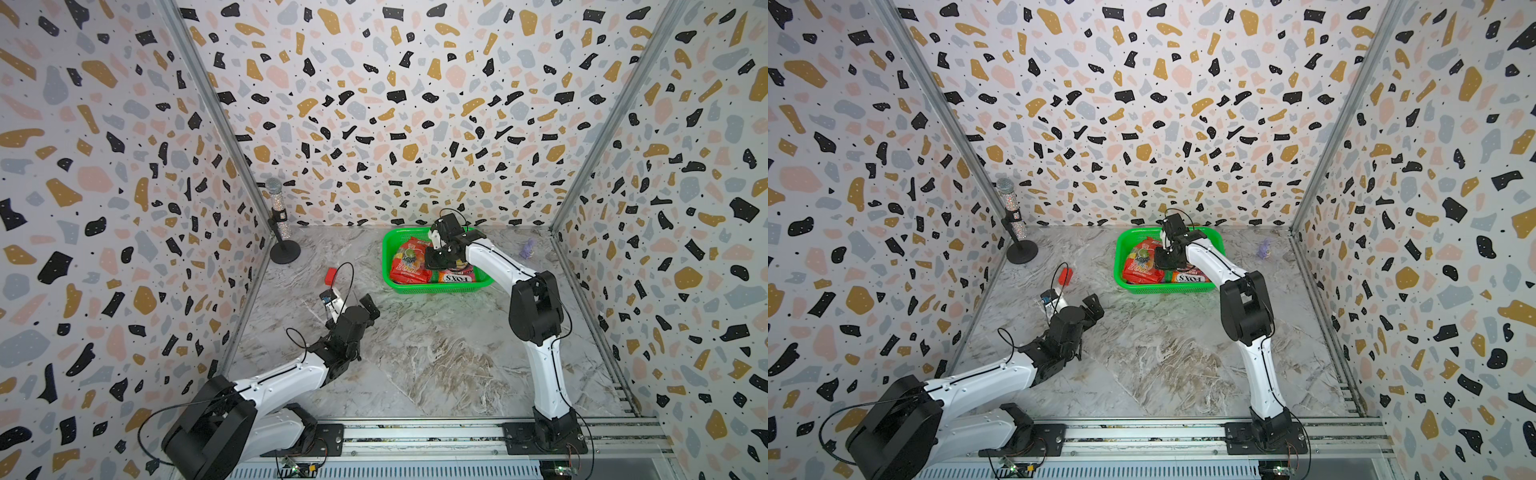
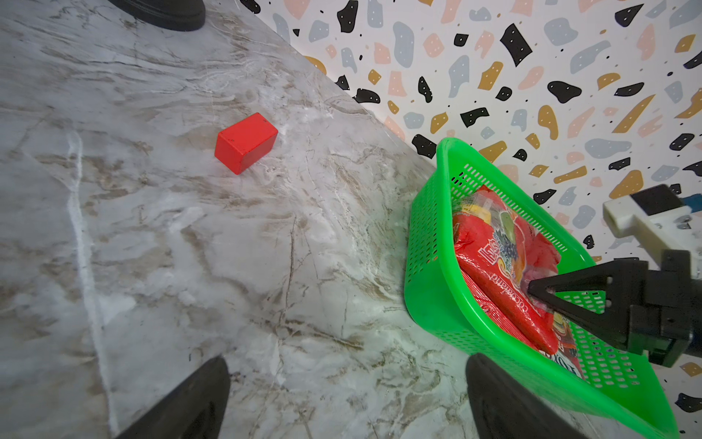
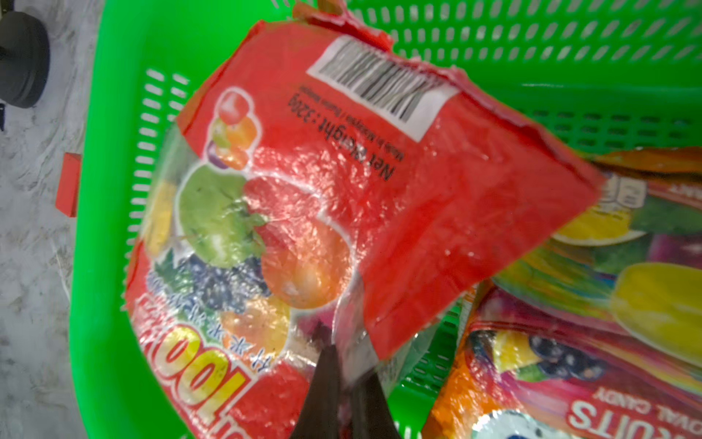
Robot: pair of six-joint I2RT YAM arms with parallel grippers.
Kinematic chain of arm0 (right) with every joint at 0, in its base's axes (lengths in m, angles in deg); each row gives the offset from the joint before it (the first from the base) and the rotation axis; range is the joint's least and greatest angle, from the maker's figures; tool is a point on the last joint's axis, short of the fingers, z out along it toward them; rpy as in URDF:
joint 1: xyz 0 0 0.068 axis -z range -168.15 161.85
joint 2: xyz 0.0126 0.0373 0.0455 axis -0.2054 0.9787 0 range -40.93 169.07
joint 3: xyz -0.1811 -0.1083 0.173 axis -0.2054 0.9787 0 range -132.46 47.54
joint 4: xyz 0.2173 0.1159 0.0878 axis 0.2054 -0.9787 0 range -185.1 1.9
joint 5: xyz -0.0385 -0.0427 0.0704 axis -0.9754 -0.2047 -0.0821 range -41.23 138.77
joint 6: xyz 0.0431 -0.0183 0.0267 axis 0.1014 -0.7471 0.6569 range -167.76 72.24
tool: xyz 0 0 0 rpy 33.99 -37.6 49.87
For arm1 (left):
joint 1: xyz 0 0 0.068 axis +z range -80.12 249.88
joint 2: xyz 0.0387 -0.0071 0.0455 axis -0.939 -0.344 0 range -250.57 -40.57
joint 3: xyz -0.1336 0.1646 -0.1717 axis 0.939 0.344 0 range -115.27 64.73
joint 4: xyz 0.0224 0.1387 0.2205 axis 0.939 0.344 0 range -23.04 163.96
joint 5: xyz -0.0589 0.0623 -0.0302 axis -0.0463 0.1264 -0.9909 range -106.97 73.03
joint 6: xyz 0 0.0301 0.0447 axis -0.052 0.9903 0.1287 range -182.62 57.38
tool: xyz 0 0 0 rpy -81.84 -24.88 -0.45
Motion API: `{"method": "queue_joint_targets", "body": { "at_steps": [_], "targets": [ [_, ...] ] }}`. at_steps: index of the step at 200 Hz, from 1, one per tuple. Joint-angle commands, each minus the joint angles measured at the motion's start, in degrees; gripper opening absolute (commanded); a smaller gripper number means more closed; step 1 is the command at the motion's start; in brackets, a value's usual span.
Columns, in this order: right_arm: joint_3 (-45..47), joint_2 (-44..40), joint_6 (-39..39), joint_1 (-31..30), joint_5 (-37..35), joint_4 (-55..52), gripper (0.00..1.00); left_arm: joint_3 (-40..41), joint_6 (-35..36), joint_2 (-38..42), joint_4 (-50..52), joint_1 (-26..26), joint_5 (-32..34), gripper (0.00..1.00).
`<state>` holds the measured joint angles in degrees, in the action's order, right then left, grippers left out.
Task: Put the candies in the basket
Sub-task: Place the candy in the basket.
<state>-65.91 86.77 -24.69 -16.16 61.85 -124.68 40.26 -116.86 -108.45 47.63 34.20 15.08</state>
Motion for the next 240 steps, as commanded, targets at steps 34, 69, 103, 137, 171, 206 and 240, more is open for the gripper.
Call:
{"method": "queue_joint_targets", "body": {
  "at_steps": [34,69,103,137,171,206,240],
  "targets": [
    [-2.7,-5.8,-2.0,-1.0,-7.6,-4.4,0.55,-0.9,0.4,-0.7,-0.7,0.5,0.0,1.0],
    [-2.2,-8.3,-0.9,-1.0,-9.2,-2.3,0.6,-1.0,0.5,-0.9,-0.8,0.6,-0.1,1.0],
    [-4.2,-5.7,0.9,-1.3,2.0,3.2,0.62,-1.2,0.6,-1.2,-0.7,0.7,-0.3,1.0],
    [-10.4,1.3,0.8,-2.3,8.9,0.5,0.62,-1.2,0.9,-1.2,-0.8,0.7,-0.2,1.0],
    [-7.5,3.7,-0.4,-2.5,6.7,-2.2,0.62,-1.4,1.0,-1.2,-0.8,0.8,-0.6,1.0],
    [-8.1,3.2,-2.0,-2.5,5.5,-5.3,0.62,-1.6,1.4,-1.4,-0.7,0.9,-1.1,1.0],
    [-9.3,-2.1,-3.2,-2.5,4.3,-7.6,0.63,-1.6,2.2,-0.4,-0.7,0.8,-2.5,1.0]
  ]
}}
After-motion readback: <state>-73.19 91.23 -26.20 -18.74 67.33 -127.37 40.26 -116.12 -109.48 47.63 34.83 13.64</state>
